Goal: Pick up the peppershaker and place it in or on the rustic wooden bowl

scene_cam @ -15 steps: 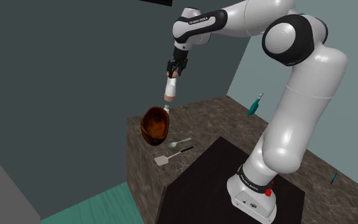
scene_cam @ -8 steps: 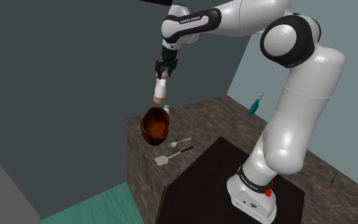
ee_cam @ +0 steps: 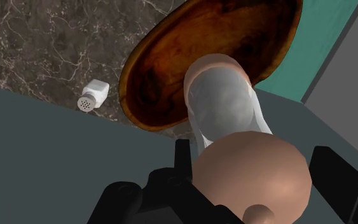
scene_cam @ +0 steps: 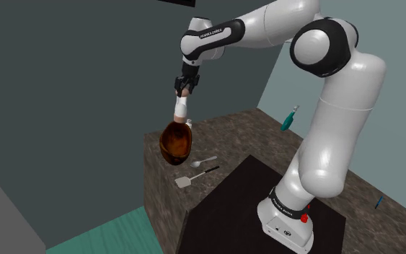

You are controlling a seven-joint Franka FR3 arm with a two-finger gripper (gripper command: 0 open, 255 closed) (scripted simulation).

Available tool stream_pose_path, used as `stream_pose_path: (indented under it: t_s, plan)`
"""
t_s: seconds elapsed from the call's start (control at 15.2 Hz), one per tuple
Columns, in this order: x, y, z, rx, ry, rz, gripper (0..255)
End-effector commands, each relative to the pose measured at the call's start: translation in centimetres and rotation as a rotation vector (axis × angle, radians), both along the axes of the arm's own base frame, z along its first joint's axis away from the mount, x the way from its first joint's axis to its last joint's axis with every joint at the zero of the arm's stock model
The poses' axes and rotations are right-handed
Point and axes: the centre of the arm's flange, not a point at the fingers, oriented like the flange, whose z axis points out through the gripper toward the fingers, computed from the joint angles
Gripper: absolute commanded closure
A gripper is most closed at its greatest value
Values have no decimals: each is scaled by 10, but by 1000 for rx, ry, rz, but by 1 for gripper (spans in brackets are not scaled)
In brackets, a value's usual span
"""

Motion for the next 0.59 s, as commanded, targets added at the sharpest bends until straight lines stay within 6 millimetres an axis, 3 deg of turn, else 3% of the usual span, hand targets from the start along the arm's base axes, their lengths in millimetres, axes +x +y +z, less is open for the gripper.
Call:
stream_pose_path:
  t_s: [0.0, 0.53]
  plan:
    - [0, -1, -11, 0, -1, 0, 255]
    - [0, -1, -54, 0, -1, 0, 255]
